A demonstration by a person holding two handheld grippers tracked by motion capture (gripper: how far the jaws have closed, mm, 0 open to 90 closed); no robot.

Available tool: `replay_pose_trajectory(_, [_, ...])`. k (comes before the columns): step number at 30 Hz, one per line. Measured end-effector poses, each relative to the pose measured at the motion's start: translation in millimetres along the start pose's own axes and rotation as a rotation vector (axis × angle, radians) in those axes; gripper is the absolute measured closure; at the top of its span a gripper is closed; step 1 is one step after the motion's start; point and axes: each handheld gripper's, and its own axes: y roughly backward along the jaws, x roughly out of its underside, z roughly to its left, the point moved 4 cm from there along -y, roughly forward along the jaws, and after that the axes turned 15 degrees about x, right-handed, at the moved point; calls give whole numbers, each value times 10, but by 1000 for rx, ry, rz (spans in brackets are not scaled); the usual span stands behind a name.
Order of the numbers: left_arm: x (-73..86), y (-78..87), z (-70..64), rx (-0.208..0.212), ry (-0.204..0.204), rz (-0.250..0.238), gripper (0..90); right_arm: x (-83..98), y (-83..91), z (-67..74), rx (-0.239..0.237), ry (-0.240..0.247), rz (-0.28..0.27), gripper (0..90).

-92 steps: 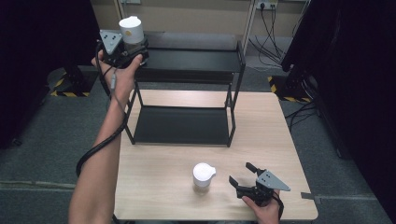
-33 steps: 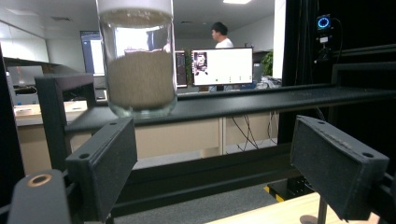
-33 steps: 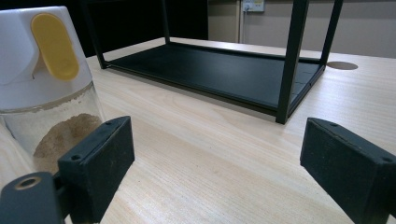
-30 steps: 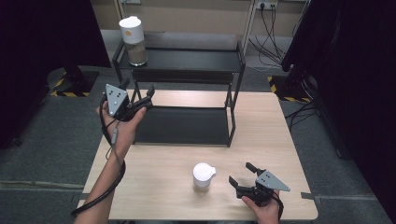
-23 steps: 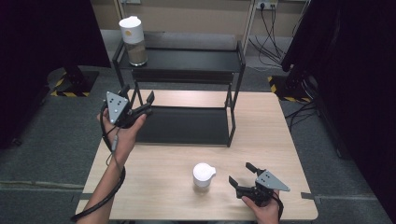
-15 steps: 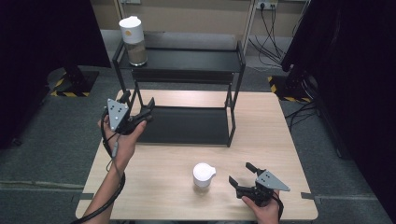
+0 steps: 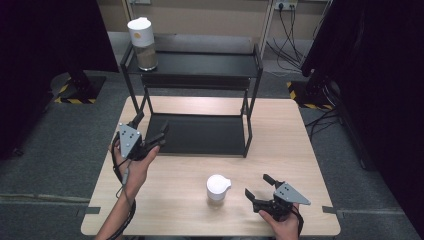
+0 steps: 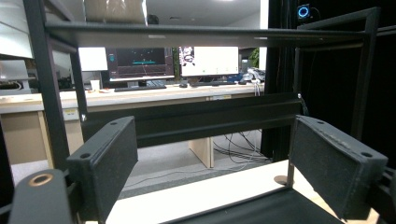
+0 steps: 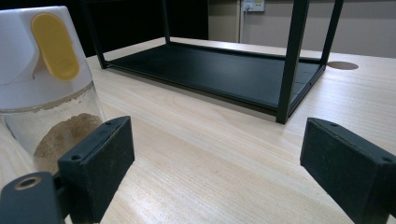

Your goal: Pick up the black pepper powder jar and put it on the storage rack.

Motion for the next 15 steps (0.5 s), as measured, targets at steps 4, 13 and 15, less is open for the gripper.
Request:
replay_pose_trajectory(4, [106,70,-41,3,4,12,146,-2,-4,-2,-1,2,0,101])
replay_pose_trajectory(13, [331,202,-108,11,22,33,146,1,-2,1,0,4,-2,101])
replay_pose_trajectory(15, [383,233,-128,12,24,35,146,1,-2,-2,-1,1,-2,101])
